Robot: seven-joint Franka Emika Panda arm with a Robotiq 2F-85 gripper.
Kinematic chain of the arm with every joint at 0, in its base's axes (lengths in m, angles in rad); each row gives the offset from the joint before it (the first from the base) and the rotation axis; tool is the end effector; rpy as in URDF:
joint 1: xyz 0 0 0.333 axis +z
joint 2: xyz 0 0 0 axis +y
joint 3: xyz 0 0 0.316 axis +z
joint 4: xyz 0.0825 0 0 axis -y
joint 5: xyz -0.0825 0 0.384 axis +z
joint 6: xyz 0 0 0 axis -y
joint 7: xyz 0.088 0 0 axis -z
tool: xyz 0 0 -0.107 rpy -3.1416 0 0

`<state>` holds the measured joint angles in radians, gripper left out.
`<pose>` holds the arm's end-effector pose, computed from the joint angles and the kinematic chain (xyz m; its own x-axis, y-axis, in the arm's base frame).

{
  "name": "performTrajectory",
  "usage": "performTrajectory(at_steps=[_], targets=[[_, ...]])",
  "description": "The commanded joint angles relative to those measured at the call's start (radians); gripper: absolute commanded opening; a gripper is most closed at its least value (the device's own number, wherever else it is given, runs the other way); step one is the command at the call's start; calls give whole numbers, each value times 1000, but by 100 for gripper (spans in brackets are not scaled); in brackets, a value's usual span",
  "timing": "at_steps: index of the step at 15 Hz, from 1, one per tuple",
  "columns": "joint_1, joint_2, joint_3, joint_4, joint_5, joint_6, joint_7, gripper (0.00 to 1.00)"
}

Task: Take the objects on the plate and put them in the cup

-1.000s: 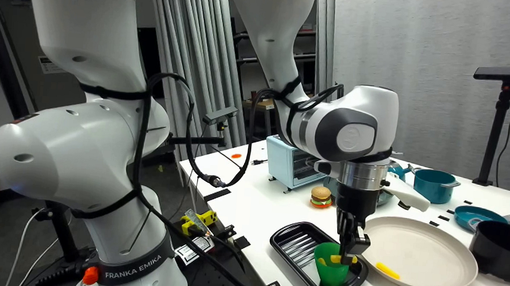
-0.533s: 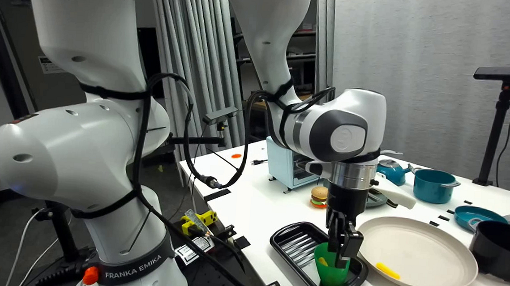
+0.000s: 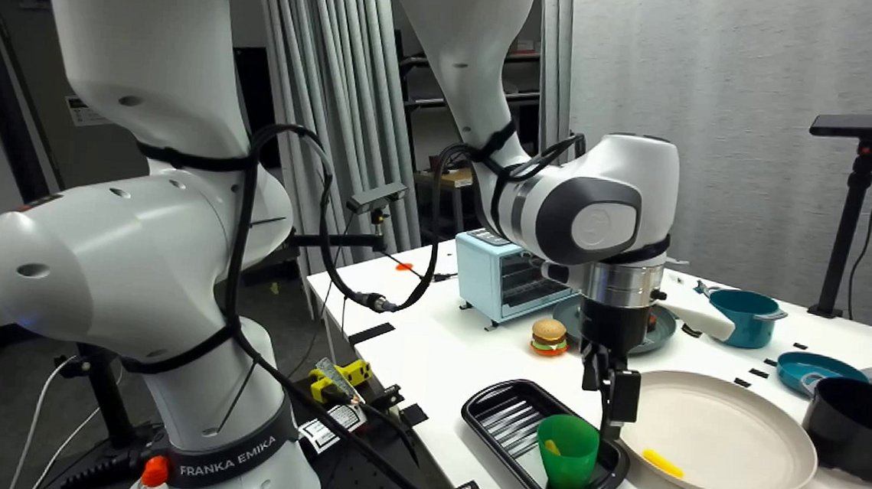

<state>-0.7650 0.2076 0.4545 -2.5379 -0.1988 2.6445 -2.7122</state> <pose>0.4321 -0.1243 0.1975 -0.8414 0.5360 0.0686 0.5359 0.8440 -0.0214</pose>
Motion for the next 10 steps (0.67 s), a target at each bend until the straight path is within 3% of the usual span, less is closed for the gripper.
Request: performTrajectory(at_steps=[1, 2, 7, 10], targets=[[-42, 11, 30, 79, 148, 5, -34, 100], [108, 16, -114, 103, 228, 22, -49, 100], [273, 95, -284, 209, 344, 23, 19, 100], [346, 156, -349, 248, 373, 37, 39, 100]])
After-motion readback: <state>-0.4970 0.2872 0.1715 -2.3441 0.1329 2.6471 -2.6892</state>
